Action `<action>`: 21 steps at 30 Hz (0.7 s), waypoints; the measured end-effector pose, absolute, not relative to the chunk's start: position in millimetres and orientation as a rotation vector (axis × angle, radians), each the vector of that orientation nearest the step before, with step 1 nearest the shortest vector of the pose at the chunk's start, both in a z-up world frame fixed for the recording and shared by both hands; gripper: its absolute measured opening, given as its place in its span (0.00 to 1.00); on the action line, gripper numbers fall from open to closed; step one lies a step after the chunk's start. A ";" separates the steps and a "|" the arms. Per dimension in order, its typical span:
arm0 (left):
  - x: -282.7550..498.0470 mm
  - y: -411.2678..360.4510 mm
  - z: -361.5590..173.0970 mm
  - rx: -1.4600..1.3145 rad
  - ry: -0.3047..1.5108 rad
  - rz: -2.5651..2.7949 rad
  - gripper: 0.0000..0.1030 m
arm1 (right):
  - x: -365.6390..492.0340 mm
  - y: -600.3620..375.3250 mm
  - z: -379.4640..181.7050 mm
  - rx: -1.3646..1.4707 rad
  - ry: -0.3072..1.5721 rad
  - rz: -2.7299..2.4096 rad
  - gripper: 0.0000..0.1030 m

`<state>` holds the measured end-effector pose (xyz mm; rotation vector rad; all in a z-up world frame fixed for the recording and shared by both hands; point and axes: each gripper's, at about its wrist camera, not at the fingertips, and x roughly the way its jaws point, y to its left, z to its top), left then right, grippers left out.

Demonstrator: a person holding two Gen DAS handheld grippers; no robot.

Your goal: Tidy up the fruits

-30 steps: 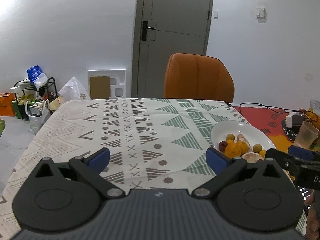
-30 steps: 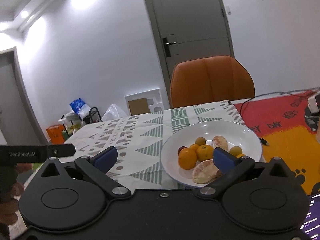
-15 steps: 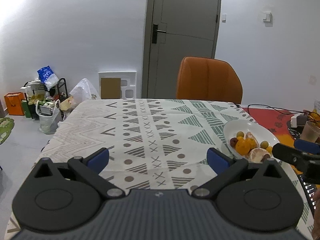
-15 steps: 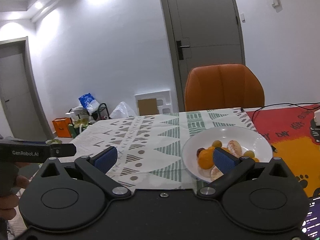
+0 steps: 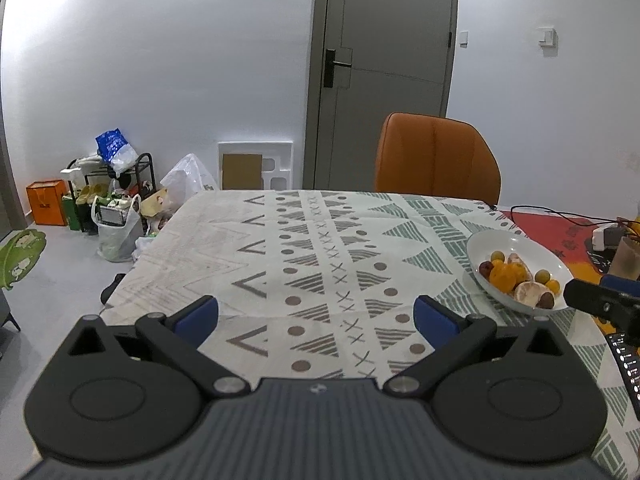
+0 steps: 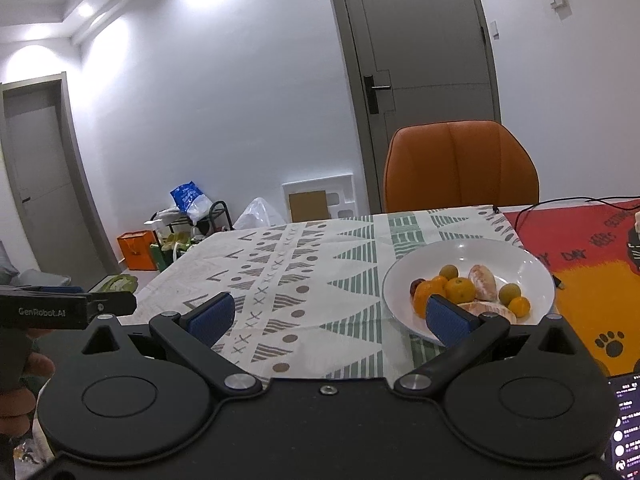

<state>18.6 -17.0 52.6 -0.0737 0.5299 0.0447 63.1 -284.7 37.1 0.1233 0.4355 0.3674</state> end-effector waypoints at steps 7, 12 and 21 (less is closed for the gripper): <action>11.0 -12.7 45.3 -0.067 0.531 0.052 1.00 | 60.7 -286.5 31.2 0.126 0.456 0.341 1.00; 8.3 -9.5 40.2 -0.065 0.537 0.056 1.00 | 58.5 -286.3 25.1 0.128 0.472 0.341 1.00; 6.7 -0.5 34.2 -0.085 0.547 0.075 1.00 | 56.3 -280.2 18.1 0.116 0.488 0.363 1.00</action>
